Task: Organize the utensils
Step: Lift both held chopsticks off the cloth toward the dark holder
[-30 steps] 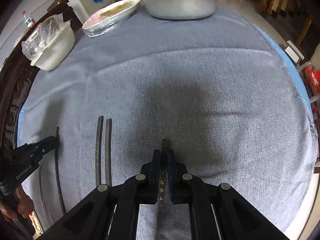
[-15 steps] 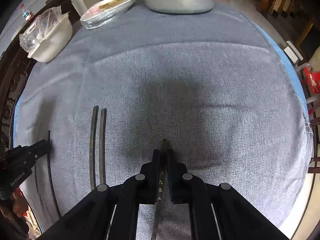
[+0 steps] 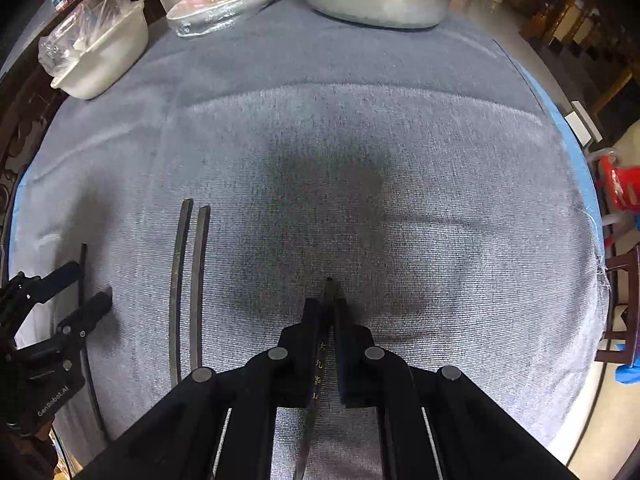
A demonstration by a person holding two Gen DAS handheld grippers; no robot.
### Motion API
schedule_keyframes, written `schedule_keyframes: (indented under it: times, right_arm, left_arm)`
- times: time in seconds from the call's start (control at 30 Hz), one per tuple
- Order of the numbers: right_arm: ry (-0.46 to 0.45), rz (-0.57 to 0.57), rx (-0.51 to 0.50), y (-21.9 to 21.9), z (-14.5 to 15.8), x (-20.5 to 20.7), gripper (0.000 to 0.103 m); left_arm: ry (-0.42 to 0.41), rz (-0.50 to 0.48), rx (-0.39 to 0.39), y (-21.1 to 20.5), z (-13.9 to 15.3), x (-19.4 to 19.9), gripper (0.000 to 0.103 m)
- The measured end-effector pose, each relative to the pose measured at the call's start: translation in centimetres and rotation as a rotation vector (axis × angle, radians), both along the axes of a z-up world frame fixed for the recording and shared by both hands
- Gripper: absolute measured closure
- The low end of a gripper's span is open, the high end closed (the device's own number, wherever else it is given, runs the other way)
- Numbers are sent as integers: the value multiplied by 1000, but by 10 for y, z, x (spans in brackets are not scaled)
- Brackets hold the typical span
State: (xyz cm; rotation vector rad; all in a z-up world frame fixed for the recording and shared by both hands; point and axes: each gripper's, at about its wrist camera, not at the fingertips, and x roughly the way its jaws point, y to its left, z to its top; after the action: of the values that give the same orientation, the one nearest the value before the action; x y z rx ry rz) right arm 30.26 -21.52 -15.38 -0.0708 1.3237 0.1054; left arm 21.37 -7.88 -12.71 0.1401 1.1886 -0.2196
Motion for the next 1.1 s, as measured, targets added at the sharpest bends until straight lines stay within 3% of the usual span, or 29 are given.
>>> schedule_keyframes:
  times: [0.27,0.67,0.7,0.8,0.87,0.97,1.1]
  right_arm:
    - [0,6,-60,6,-2,-3,88]
    - [-23,32,-48,-1,0,-2,87]
    - [-31,34,-50,-3,0,-2,87]
    - [-72,66,-78,3,0,-10,94]
    - [-92,68,-91,8,-1,-15,95]
    - [-113,72,-96,9,-1,-21,96]
    - [-131,46,-37,3,0,-32,96]
  left_arm:
    - [23,30,19,-1,-3,-2,35]
    - [132,121,32,14,-10,26,34]
    - [128,123,31,14,-11,29,36]
    - [97,118,27,11,-9,35,57]
    - [83,119,21,12,-7,36,79]
    - [66,115,2,14,-7,36,92]
    - [46,148,-71,26,-8,30,96]
